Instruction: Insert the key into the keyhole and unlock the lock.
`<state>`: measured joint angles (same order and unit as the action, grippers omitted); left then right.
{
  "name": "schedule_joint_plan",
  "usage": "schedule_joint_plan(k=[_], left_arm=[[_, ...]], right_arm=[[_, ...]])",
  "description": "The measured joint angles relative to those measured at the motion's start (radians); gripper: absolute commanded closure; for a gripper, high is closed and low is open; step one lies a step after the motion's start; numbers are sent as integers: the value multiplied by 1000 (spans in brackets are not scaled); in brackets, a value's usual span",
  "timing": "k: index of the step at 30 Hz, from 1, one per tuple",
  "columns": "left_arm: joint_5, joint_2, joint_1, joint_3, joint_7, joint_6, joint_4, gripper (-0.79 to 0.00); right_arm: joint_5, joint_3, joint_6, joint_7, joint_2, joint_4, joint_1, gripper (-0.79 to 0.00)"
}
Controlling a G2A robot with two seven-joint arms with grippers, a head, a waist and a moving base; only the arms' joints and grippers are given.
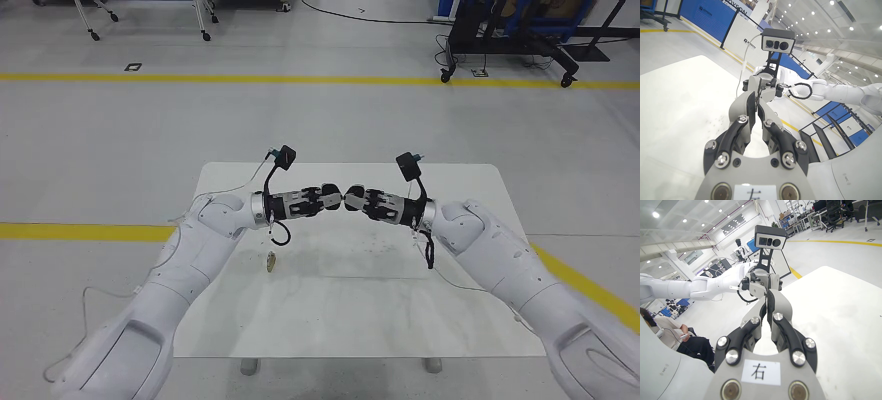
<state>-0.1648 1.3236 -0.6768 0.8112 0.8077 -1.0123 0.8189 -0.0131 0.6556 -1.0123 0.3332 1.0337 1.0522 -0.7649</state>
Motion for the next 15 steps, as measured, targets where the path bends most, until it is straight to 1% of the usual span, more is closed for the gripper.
schedule_joint_plan(k=[2,3,4,5,7,8,9,13,15], left_arm=[[5,1,-1,3,0,0,0,0],[7,1,-1,5,0,0,1,0],[10,1,-1,7,0,0,2,0],[13,1,-2,10,0,0,2,0],[21,1,-2,17,-1,0,3,0],[29,0,-2,22,-4,0,4,0],[38,0,-2,27,-8,0,5,0],[89,-5,-8,47,-32,0,18,0],[126,-9,-11,54,-43,0,26,0]], right_arm=[[-5,6,0,9,3,-1,-3,0],[-8,8,0,14,4,-2,-4,-105],[-12,12,0,22,5,-2,-6,-265],[-16,14,0,28,6,-3,-7,-388],[-24,20,0,40,7,-3,-10,-496],[-28,26,0,48,8,-4,-12,-526],[-31,30,0,53,8,-6,-13,-520],[-34,58,0,68,6,-8,-25,-385],[-30,73,0,75,5,-8,-33,-372]])
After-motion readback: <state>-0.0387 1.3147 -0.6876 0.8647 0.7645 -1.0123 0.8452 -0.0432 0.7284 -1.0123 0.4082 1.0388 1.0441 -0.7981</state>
